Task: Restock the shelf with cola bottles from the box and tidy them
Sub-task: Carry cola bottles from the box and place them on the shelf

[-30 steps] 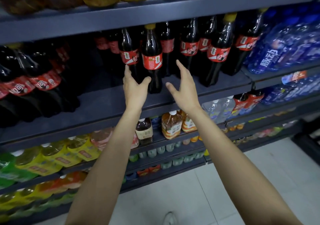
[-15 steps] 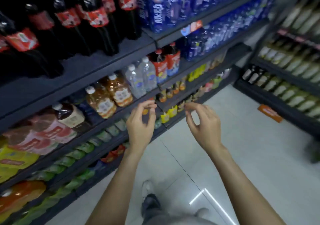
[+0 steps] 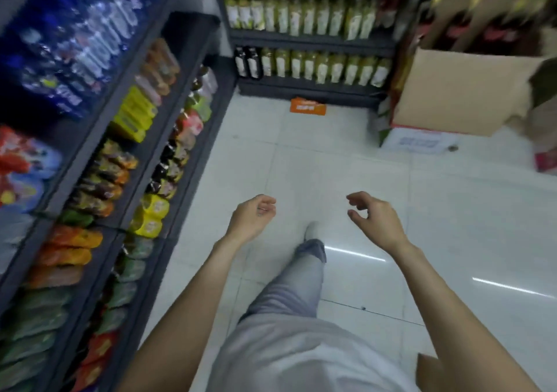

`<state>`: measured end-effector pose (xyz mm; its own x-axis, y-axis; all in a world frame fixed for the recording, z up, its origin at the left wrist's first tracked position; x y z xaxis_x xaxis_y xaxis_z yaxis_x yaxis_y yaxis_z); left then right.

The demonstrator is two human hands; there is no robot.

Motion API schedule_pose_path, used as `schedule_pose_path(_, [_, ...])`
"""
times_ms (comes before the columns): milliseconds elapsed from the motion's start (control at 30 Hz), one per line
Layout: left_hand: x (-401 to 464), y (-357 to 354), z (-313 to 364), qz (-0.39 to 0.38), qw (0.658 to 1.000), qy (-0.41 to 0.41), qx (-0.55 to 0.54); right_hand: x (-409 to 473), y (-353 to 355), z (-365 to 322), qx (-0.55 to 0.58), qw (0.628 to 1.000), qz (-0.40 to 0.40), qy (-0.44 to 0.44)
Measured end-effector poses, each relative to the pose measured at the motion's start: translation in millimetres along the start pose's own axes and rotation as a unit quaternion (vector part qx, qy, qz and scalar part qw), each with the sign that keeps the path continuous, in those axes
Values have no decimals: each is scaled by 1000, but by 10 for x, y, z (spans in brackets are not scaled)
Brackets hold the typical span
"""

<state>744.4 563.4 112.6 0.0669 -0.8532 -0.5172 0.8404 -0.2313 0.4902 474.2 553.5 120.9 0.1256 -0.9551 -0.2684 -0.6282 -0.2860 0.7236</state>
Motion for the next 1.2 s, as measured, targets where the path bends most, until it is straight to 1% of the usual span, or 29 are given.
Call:
schedule_pose_path(67, [499, -237, 407, -24, 999, -20, 43, 263, 345, 378, -11, 999, -3, -50])
schedule_pose_path(200, [1518, -681, 1367, -24, 987, -54, 151, 884, 1091, 1049, -53, 990, -14, -127])
schedule_pose_path(300, [2201, -988, 2146, -35, 982, -67, 173, 1298, 1691, 1426, -51, 981, -12, -185])
schedule_pose_path(367, [2617, -1191, 2639, -47, 982, -81, 163, 1619, 2082, 1660, -39, 979, 1, -202])
schedule_pose_path(500, [3308, -1551, 3532, -49, 984, -100, 136, 2329, 2804, 2079, -1, 978, 54, -204])
schedule_pose_path(600, [3809, -1821, 4088, 0, 971, -126, 203, 2977, 3235, 2433, 55, 974, 87, -200])
schedule_pose_path(633, [3998, -1904, 4234, 21, 966, -130, 220, 3219, 3356, 2556, 75, 974, 87, -195])
schedule_pose_path(700, [4432, -2096, 4497, 37, 969, -129, 207, 3783, 3579, 2866, 96, 977, 81, -173])
schedule_pose_path(767, [4876, -2285, 4734, 33, 974, -114, 194, 4375, 3796, 3178, 78, 981, 75, -158])
schedule_pose_path(867, [5441, -2569, 5058, 30, 972, -84, 216, 5201, 4007, 3611, 51, 986, 41, -154])
schedule_pose_path(933, [5806, -2818, 5234, 28, 973, -55, 224, 5649, 4093, 3862, 44, 987, 36, -149])
schedule_pose_path(1000, [6128, -3099, 5367, 38, 978, -22, 204, 6033, 4181, 4013, 52, 989, 40, -132])
schedule_pose_path(1067, [6397, -3399, 5459, 50, 988, 18, 145, 6370, 4172, 4175, 63, 990, 35, -125])
schedule_pose_path(1133, [6634, -3720, 5499, 55, 995, 59, 57, 6663, 4061, 4345, 71, 989, 26, -131])
schedule_pose_path(1200, [6867, -4011, 5450, 77, 993, 76, -57, 6889, 3894, 4469, 96, 985, 27, -141])
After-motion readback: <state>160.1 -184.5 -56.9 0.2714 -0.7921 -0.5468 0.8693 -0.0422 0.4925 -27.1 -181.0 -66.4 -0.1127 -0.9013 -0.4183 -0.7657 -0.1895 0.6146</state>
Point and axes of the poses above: each hand's wrist, its own x-axis towards the middle knuckle, its own y-axis out of the back of the hand, z = x × y, the point moved 2 cm from there along x, towards the middle knuckle, and after that the axes turned 2 degrees about y, right-handed, at the moved point
